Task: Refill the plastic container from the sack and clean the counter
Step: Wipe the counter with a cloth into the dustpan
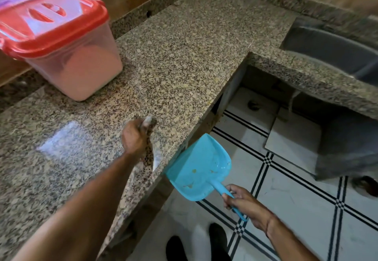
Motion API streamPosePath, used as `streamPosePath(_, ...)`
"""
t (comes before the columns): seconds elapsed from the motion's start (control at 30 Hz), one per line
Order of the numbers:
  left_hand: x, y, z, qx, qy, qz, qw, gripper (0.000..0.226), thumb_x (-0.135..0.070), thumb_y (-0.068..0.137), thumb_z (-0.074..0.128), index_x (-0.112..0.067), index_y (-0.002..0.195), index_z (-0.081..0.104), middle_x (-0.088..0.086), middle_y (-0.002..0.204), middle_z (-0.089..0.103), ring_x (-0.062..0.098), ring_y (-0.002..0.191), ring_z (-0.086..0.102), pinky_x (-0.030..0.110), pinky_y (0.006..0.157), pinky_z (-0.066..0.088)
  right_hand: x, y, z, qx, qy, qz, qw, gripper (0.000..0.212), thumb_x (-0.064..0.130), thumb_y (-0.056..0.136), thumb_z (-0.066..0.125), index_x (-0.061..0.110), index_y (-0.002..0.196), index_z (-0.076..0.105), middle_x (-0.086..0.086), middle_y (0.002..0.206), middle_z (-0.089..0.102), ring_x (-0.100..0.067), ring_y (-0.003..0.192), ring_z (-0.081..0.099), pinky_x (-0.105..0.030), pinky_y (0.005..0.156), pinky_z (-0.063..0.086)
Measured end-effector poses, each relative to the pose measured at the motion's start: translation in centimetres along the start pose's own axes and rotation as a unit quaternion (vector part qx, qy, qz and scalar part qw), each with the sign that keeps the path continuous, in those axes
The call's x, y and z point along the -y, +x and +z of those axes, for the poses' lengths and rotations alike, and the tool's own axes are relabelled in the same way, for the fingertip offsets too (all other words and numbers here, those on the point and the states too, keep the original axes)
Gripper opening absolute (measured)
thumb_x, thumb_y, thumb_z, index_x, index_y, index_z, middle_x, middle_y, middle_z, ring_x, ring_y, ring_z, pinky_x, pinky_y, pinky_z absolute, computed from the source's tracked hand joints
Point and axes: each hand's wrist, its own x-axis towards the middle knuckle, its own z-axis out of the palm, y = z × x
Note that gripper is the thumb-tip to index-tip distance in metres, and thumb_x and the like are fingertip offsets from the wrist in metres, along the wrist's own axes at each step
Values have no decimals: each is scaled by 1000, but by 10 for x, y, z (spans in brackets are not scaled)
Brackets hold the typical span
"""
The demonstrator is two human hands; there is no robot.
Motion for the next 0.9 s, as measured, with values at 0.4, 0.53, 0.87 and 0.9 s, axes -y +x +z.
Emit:
streamPosePath(0.4,-31,-67,48,60,132,118,982,32,-28,103,53,-21,132,66,1,108,65,12,90,57,28,76,53,30,38,-23,105,-60,-34,992,4,13,102,59,9,102,58,-3,81,59,2,59,57,-9,60,47)
streamPosePath(0.53,-46,-92,58,20,199,101,975,30,-24,107,41,-18,125,64,-4,96,55,12,86,48,24,71,33,24,44,-34,129,-84,-39,987,3,8,101,59,6,101,57,-6,80,57,0,57,58,-12,59,47)
streamPosePath(0.87,-56,-81,54,12,170,6,985,20,-31,103,57,-18,100,72,-1,87,70,11,71,61,20,57,41,33,54,-59,173,-89,-31,980,6,14,100,61,9,102,58,-7,85,58,-1,62,58,-11,58,47)
streamPosePath(0.9,-58,-79,54,16,171,-13,985,21,-33,102,58,-17,95,70,0,82,69,15,70,62,25,59,43,35,55,-58,175,-87,-32,980,5,15,101,61,10,101,58,-7,86,58,-2,62,58,-10,58,47)
